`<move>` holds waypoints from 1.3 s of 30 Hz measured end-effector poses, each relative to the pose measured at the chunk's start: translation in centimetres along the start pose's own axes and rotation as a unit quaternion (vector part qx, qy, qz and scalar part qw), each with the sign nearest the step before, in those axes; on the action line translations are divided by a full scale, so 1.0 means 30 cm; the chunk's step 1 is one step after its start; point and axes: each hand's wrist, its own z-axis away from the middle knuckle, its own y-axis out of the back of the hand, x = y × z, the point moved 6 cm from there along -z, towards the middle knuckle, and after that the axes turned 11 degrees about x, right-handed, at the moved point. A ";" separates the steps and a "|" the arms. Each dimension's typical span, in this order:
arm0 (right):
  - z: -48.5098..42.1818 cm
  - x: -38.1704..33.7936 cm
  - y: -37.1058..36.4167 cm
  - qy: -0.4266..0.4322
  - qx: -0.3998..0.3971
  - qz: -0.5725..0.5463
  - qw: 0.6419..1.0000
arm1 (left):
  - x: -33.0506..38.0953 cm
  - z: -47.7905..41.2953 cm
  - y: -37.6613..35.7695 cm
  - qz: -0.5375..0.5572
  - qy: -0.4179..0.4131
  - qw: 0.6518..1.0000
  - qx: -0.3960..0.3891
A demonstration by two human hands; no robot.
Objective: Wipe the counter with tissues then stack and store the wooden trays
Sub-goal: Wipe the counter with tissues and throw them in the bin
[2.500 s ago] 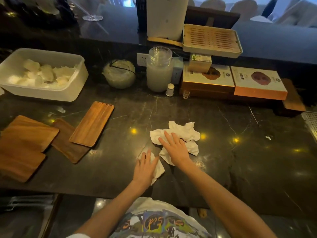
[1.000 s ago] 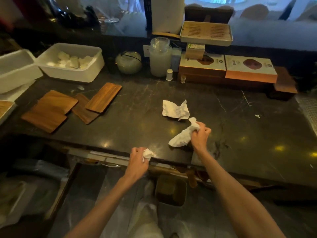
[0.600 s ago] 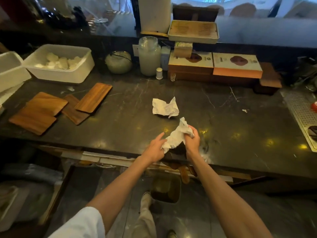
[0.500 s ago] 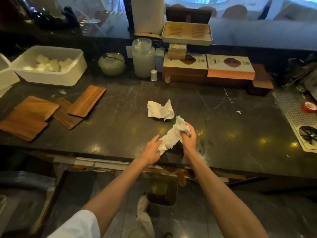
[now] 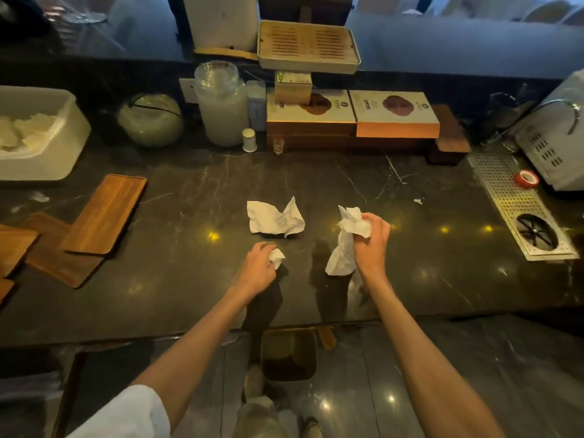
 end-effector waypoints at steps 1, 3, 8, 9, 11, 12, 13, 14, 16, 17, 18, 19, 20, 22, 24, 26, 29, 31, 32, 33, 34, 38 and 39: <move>-0.005 -0.009 0.009 0.001 0.002 -0.005 1.000 | 0.011 -0.006 -0.012 0.003 -0.001 1.000 -0.005; -0.020 -0.036 0.030 0.004 0.001 -0.020 1.000 | 0.036 -0.007 -0.033 0.002 -0.005 1.000 -0.020; -0.051 -0.093 0.078 0.035 -0.032 -0.061 0.997 | 0.092 0.031 -0.041 -0.006 -0.003 1.000 -0.018; -0.052 -0.096 0.077 0.042 -0.048 -0.061 0.996 | 0.103 0.047 -0.034 -0.005 0.002 1.000 -0.011; -0.048 -0.089 0.074 0.043 -0.076 -0.052 0.995 | 0.123 0.086 -0.017 -0.001 0.010 1.000 0.010; -0.043 -0.083 0.073 0.050 -0.089 -0.046 0.994 | 0.131 0.112 -0.008 0.000 0.016 1.000 0.022; -0.039 -0.079 0.071 0.069 -0.101 -0.036 0.992 | 0.137 0.141 0.002 0.000 0.026 0.999 0.034; -0.035 -0.076 0.068 0.083 -0.119 -0.029 0.989 | 0.139 0.174 0.010 0.000 0.038 0.998 0.046; -0.035 -0.062 0.061 0.086 -0.158 -0.017 0.983 | 0.140 0.251 0.016 0.001 0.064 0.996 0.067; -0.038 -0.051 0.065 0.086 -0.172 -0.006 0.981 | 0.140 0.293 0.013 0.001 0.076 0.994 0.074; -0.041 -0.045 0.074 0.096 -0.180 0.007 0.979 | 0.139 0.335 0.005 0.001 0.088 0.993 0.080; -0.036 -0.045 0.087 0.123 -0.184 0.029 0.975 | 0.138 0.374 -0.004 0.001 0.099 0.991 0.085; -0.025 -0.046 0.103 0.147 -0.189 0.043 0.970 | 0.136 0.412 -0.016 0.002 0.108 0.990 0.092; 0.017 -0.052 0.144 0.164 -0.206 0.037 0.964 | 0.140 0.479 -0.040 0.010 0.122 0.987 0.105; 0.065 -0.054 0.169 0.180 -0.228 0.032 0.956 | 0.142 0.526 -0.052 0.020 0.132 0.984 0.119; 0.120 -0.052 0.177 0.207 -0.258 0.042 0.943 | 0.146 0.565 -0.043 0.032 0.136 0.979 0.146; 0.216 -0.038 0.162 0.228 -0.290 0.046 0.928 | 0.136 0.619 -0.013 0.052 0.150 0.972 0.176; 0.282 -0.011 0.145 0.220 -0.301 0.065 0.926 | 0.111 0.651 0.007 0.059 0.165 0.968 0.179; 0.317 0.005 0.134 0.211 -0.310 0.077 0.924 | 0.093 0.667 0.015 0.060 0.174 0.967 0.177; 0.355 0.021 0.120 0.208 -0.322 0.089 0.919 | 0.070 0.686 0.019 0.061 0.184 0.966 0.171; 0.396 0.037 0.105 0.207 -0.335 0.102 0.914 | 0.043 0.709 0.018 0.065 0.194 0.965 0.162; 0.595 0.102 0.068 0.185 -0.361 0.155 0.901 | -0.074 0.814 -0.029 0.102 0.226 0.963 0.108; 0.648 0.114 0.067 0.175 -0.363 0.144 0.904 | -0.106 0.839 -0.044 0.113 0.228 0.962 0.103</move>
